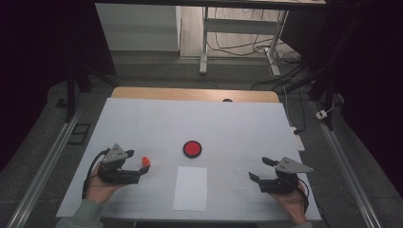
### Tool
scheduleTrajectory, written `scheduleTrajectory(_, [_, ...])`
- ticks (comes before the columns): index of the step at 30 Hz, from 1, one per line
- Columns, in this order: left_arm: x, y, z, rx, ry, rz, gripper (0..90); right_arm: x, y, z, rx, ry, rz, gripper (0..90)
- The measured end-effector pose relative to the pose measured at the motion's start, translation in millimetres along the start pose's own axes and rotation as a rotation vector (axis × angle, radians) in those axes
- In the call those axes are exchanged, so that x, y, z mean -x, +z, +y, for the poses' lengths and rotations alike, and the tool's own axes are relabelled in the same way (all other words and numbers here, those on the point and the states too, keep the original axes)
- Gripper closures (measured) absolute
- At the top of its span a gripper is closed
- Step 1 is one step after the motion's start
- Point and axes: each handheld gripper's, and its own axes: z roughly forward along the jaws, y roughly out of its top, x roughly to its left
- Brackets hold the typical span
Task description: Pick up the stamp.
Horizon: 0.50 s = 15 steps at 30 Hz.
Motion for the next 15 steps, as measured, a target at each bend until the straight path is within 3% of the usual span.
scheduleTrajectory(9, [-4.4,4.4,16.5,-0.004,-0.030,-0.004,17.3,-0.5,2.8,-0.6,-0.015,0.003,-0.002,20.8])
scheduleTrajectory(12, [-5.1,6.8,25.9,-0.037,-0.008,0.007,17.3,0.4,3.3,-0.8,-0.008,0.013,0.006,21.1])
scheduleTrajectory(15, [-10.0,10.8,33.5,-0.037,-0.016,0.018,17.4,0.3,1.9,-0.5,-0.008,0.007,0.003,21.3])
